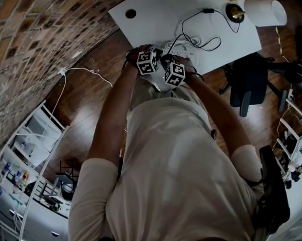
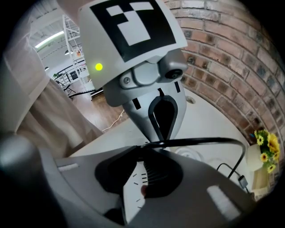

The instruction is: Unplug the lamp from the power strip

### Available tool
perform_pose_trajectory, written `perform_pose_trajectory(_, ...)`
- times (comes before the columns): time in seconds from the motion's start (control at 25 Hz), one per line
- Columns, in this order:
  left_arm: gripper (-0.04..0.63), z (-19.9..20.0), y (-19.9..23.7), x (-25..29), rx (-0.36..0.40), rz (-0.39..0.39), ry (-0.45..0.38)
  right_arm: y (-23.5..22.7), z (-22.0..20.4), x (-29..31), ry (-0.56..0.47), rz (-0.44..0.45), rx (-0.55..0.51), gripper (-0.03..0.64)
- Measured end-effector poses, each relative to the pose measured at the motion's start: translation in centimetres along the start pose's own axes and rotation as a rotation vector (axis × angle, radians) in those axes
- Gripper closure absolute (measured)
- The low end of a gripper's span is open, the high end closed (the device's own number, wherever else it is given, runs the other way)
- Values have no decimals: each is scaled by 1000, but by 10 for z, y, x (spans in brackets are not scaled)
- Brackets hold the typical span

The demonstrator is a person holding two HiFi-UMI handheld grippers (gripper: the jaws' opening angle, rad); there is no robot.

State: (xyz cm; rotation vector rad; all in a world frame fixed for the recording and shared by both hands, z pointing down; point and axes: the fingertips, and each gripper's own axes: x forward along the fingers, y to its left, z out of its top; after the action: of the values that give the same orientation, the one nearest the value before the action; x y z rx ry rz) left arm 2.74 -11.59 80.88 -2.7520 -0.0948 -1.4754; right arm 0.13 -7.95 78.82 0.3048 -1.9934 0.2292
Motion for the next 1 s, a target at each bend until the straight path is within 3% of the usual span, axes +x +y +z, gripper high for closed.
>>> perform_pose_trajectory(0.6,601,4,-5,2,6,-8,33,4,-3,-4,51,-18,-2,571)
perform_pose_trajectory(1.0,600,7,-13,4,17,-11,32,10,-10,-9,18,-27,-39,572)
